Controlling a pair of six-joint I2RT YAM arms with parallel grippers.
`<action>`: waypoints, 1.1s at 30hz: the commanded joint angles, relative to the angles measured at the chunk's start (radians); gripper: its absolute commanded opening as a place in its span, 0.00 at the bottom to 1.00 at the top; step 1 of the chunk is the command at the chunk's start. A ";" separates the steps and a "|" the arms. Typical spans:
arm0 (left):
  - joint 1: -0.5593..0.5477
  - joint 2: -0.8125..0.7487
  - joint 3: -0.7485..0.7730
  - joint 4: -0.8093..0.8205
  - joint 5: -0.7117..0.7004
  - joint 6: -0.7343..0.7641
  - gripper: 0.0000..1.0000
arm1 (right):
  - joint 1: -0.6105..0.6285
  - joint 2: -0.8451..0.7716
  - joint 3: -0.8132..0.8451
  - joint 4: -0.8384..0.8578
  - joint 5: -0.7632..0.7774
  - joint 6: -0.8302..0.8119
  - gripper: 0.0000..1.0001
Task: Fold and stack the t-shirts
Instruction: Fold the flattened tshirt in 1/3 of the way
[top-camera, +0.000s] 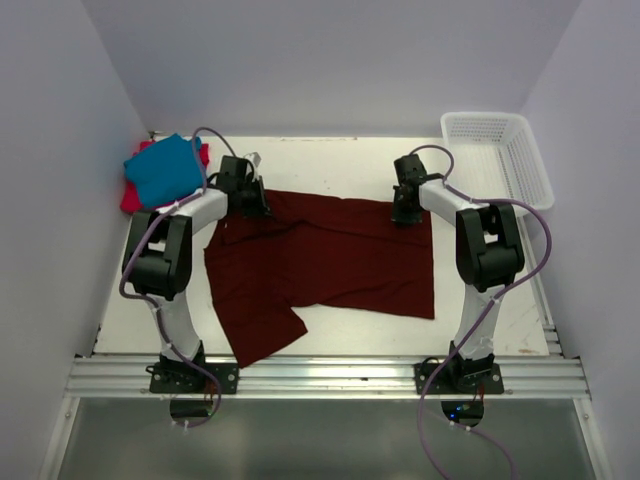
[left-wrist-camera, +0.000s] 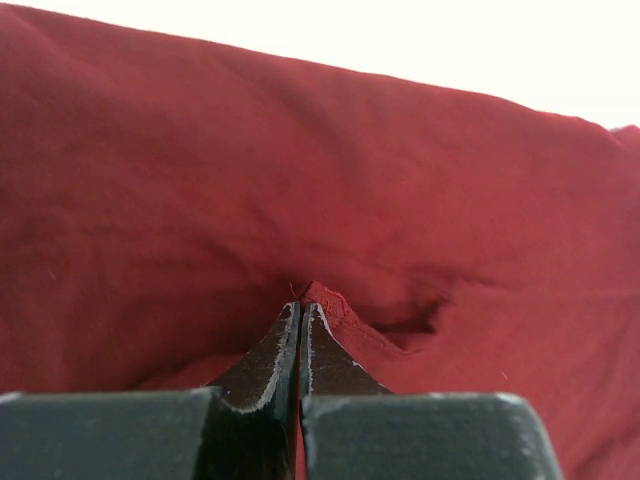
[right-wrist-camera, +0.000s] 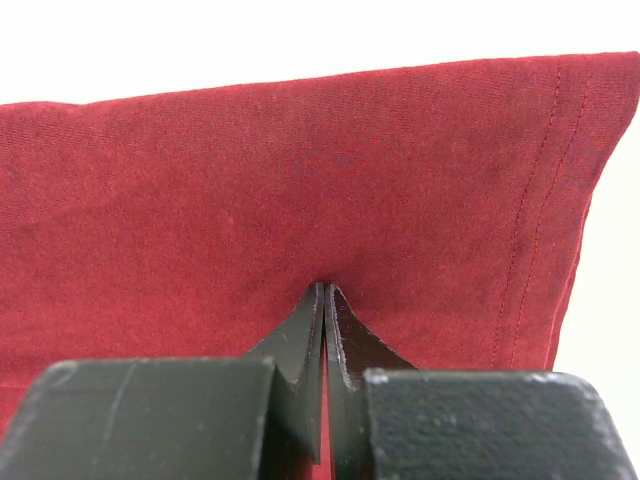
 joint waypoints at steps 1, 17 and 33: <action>-0.025 -0.106 -0.039 -0.024 -0.023 -0.004 0.00 | 0.005 -0.059 -0.007 0.017 0.022 -0.012 0.00; -0.059 -0.340 -0.302 -0.028 -0.031 -0.105 0.00 | 0.006 -0.075 -0.007 0.008 0.022 -0.011 0.00; -0.161 -0.459 -0.437 0.061 -0.028 -0.188 0.64 | 0.011 -0.081 -0.017 0.004 0.012 -0.009 0.06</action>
